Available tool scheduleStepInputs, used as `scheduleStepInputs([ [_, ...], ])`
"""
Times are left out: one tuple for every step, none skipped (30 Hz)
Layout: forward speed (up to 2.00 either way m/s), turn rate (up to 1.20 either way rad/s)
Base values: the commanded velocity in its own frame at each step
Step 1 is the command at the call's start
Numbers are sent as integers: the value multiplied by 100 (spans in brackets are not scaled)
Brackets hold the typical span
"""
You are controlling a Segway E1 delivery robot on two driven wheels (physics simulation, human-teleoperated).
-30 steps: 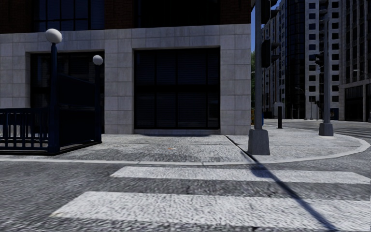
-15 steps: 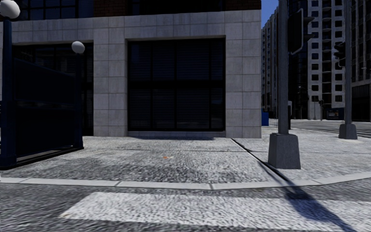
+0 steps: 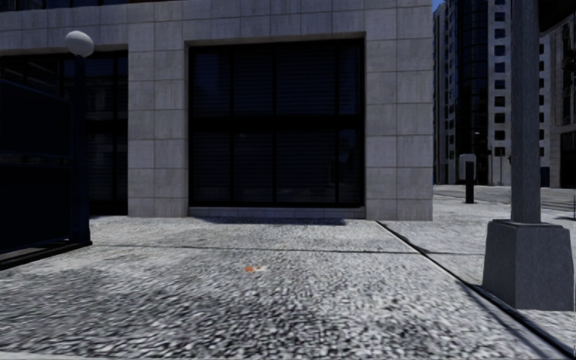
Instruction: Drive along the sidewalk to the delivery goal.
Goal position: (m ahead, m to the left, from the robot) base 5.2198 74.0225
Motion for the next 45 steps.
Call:
scheduleStepInputs([
  [200, 31],
  [200, 31],
  [200, 31],
  [200, 31],
  [200, 31],
  [200, 32],
  [200, 32],
  [200, 33],
  [200, 34],
  [200, 34],
  [200, 34],
  [200, 34],
  [200, 34],
  [200, 34],
  [200, 34],
  [200, 34],
  [200, 34],
  [200, 34],
  [200, 34],
  [200, 34],
  [200, 34],
  [200, 34],
  [200, 39],
  [200, 48],
  [200, 54],
  [200, 54],
  [200, 57],
  [200, 58],
  [200, 60],
  [200, 60],
  [200, 64],
  [200, 69],
  [200, 70],
  [200, 70],
  [200, 71],
  [200, 71],
  [200, 71],
  [200, 71],
  [200, 71],
  [200, 72],
  [200, 72],
  [200, 72],
  [200, 72],
  [200, 72],
  [200, 72],
])
